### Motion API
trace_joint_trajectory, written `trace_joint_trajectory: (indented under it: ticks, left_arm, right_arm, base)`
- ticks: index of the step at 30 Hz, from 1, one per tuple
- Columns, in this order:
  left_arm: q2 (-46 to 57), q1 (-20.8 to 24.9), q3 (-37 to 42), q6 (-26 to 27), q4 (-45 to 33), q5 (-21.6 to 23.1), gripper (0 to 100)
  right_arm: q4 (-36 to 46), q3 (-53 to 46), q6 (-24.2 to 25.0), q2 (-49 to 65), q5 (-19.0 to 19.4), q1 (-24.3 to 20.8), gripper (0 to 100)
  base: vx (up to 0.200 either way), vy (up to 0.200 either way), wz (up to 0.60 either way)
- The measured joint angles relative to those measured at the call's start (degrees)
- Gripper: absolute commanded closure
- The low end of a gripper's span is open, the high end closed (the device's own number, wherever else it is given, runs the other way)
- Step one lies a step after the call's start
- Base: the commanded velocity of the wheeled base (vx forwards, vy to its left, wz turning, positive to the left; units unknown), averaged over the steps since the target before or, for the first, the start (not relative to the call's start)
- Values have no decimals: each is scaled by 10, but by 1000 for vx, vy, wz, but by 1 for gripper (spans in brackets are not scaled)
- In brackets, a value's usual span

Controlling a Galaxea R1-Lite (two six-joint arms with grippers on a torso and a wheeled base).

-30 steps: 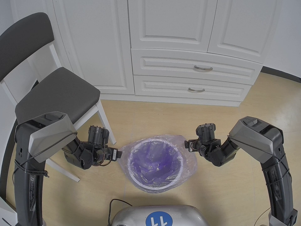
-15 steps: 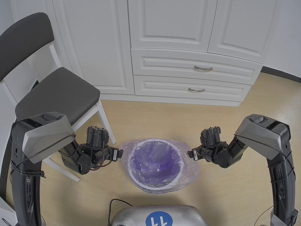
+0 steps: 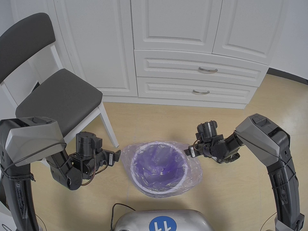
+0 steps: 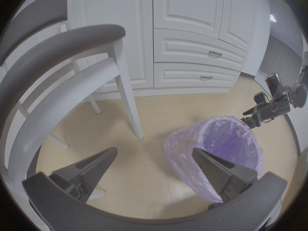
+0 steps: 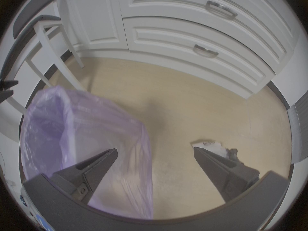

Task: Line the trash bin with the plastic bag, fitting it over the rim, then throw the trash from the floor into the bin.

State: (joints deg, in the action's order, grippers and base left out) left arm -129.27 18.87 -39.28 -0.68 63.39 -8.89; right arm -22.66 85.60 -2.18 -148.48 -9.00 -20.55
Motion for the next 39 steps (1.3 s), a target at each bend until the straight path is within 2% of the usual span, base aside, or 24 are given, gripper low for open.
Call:
trace_joint_trajectory:
  ticks: [8, 13, 17, 20, 26, 39]
  left_arm:
    - [4, -1, 55, -3, 60, -2, 0]
    - [2, -2, 76, -4, 95, -2, 0]
    - [0, -2, 90, -4, 116, -2, 0]
    - [-2, -2, 99, -4, 126, -2, 0]
    - [-4, -3, 111, -5, 138, -2, 0]
    - [-13, -16, 135, -3, 175, -24, 0]
  right_arm:
    - [16, 156, 9, -50, 2, 7, 0]
    - [15, 246, 41, -95, -9, 4, 0]
    - [6, 278, 56, -122, -18, 3, 0]
    - [1, 281, 50, -120, -25, 6, 0]
    - [-6, 196, -15, -71, -17, 23, 0]
    - [-11, -137, -202, 72, 87, 64, 0]
  base:
    - [0, 0, 0]
    - [0, 0, 0]
    - [0, 0, 0]
    - [0, 0, 0]
    - [0, 0, 0]
    - [0, 0, 0]
